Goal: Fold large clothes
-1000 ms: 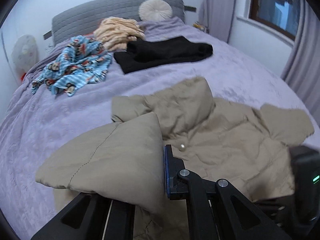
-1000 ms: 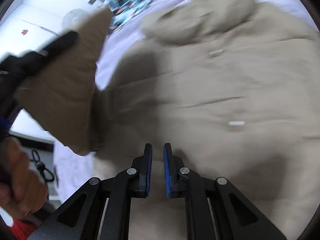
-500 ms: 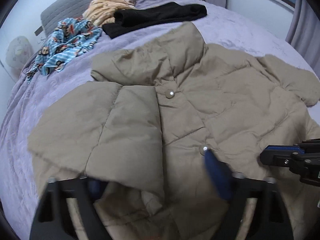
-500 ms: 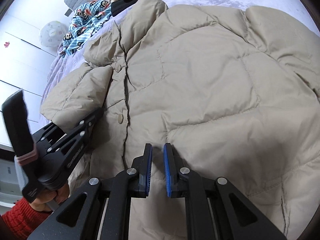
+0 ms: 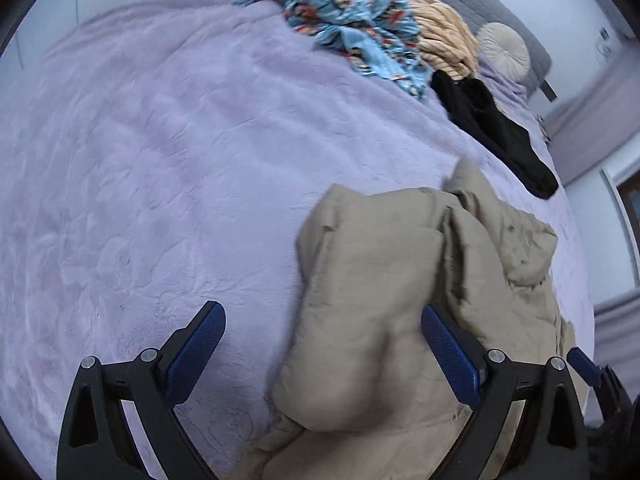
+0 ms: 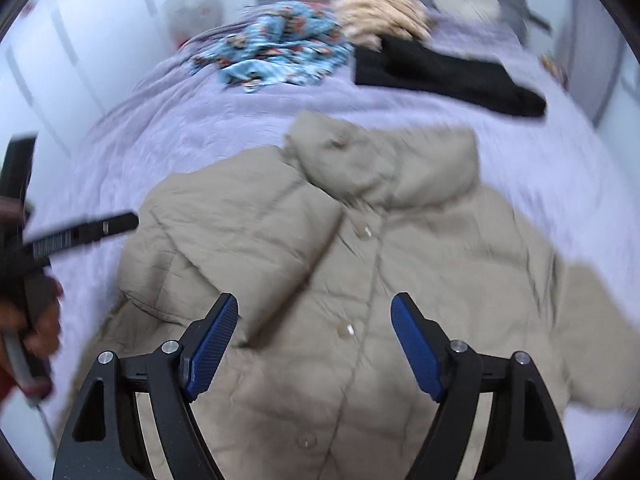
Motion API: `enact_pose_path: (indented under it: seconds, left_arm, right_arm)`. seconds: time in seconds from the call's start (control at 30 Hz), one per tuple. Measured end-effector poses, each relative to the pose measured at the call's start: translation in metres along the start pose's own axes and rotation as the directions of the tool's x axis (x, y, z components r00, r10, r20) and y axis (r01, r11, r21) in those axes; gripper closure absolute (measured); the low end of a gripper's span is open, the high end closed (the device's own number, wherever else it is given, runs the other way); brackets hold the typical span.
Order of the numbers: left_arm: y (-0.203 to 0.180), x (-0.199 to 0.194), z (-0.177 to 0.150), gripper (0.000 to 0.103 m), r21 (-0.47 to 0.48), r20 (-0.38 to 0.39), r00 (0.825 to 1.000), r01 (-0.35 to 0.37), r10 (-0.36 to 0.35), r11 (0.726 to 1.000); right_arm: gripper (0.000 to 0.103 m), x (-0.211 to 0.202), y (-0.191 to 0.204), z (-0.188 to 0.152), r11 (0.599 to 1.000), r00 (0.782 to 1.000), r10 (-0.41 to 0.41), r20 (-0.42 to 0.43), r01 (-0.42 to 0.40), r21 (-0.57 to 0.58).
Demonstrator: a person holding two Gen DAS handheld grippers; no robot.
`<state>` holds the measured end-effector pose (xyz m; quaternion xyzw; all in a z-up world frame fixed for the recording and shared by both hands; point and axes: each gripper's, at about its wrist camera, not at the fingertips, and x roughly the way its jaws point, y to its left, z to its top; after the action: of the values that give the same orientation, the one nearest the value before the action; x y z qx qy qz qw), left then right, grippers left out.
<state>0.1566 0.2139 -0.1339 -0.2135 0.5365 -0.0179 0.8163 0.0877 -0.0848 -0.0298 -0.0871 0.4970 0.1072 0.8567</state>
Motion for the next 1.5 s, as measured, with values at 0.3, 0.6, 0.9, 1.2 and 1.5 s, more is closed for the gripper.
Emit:
enact_pose_path:
  seconds: [0.3, 0.6, 0.9, 1.2, 1.5]
  left_arm:
    - [0.007, 0.048, -0.016, 0.004, 0.078, 0.003, 0.98, -0.2, 0.2, 0.977]
    - [-0.008, 0.028, -0.011, 0.057, 0.145, 0.034, 0.979, -0.204, 0.202, 0.968]
    - [-0.061, 0.029, -0.004, 0.072, 0.27, 0.042, 0.991, -0.131, 0.124, 0.954]
    - [-0.065, 0.069, -0.022, 0.071, 0.265, 0.037, 0.966, -0.256, 0.255, 0.93]
    - [-0.08, 0.045, -0.026, 0.071, 0.265, 0.049, 0.954, -0.298, 0.296, 0.917]
  right_arm:
    - [0.023, 0.063, 0.063, 0.025, 0.963, 0.992, -0.126, -0.008, 0.12, -0.239]
    - [0.025, 0.029, -0.148, -0.059, 0.77, 0.997, 0.045, -0.07, 0.01, 0.638]
    - [0.069, -0.002, -0.119, -0.029, 0.889, 0.991, 0.124, 0.039, -0.129, 0.439]
    - [0.091, 0.079, -0.123, -0.047, 0.947, 0.981, 0.085, -0.177, -0.024, 0.319]
    - [0.096, 0.026, -0.218, -0.096, 0.819, 0.987, 0.096, -0.132, -0.003, 0.574]
